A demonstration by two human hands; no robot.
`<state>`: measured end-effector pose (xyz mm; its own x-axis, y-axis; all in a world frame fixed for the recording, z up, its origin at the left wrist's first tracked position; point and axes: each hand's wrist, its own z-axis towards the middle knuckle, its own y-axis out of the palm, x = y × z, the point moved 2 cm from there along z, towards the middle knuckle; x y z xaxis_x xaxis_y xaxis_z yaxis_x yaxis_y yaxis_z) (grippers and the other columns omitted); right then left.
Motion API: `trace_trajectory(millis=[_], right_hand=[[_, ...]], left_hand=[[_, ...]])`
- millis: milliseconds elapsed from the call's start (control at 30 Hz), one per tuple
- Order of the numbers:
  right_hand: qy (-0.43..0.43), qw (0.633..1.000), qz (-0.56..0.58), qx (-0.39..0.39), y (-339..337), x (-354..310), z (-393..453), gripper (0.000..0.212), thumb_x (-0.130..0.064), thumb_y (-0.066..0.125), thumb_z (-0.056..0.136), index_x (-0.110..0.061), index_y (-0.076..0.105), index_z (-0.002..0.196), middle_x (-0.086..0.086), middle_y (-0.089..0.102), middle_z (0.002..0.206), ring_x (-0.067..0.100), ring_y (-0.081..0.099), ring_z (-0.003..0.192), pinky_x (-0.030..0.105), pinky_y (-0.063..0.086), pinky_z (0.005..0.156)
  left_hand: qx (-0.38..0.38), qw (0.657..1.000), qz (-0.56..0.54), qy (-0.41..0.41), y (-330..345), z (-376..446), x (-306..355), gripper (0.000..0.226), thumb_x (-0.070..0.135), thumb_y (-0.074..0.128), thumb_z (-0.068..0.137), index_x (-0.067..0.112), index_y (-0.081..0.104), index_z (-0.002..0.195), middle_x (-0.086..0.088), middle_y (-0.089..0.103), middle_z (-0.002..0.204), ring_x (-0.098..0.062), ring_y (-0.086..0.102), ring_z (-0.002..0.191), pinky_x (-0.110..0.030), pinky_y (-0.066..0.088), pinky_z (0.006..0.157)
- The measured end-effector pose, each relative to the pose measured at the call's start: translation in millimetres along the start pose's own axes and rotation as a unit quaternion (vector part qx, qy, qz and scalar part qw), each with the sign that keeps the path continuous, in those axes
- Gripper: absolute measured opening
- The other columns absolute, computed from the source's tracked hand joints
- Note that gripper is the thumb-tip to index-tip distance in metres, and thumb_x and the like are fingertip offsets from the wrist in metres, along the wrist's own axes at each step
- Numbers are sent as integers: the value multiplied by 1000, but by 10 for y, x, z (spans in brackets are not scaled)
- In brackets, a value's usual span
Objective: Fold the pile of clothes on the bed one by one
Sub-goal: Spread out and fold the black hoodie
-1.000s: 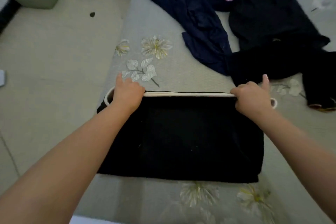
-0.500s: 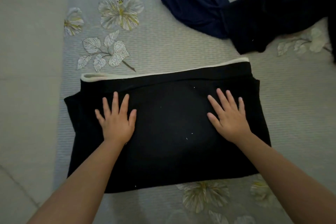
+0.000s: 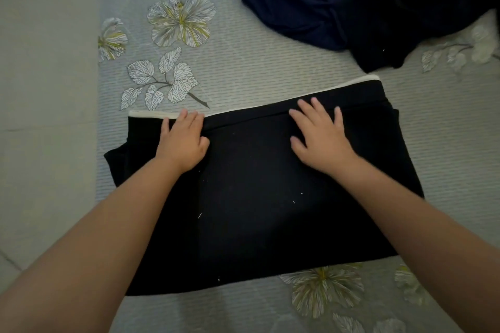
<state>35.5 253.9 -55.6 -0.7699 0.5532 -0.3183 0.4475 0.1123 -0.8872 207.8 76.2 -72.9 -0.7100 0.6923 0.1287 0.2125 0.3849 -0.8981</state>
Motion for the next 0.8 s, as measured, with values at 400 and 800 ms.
trace_trajectory(millis=[400, 800], right_hand=[[11, 946, -152, -287, -339, -17, 631, 48, -36, 68, 76, -22, 49, 118, -2, 55, 111, 22, 47, 115, 48, 14, 105], [-63, 967, -237, -68, -484, -161, -276, 20, -29, 62, 78, -17, 52, 90, 0, 59, 91, 21, 58, 94, 45, 5, 113]], left_hand=[[-69, 983, 166, 38, -179, -36, 22, 36, 31, 57, 80, 13, 50, 110, -6, 53, 117, -25, 49, 112, -33, 37, 89], [152, 979, 87, 102, -362, -912, 197, 44, -4, 80, 29, 3, 57, 66, -10, 58, 50, -29, 57, 45, -32, 44, 46]])
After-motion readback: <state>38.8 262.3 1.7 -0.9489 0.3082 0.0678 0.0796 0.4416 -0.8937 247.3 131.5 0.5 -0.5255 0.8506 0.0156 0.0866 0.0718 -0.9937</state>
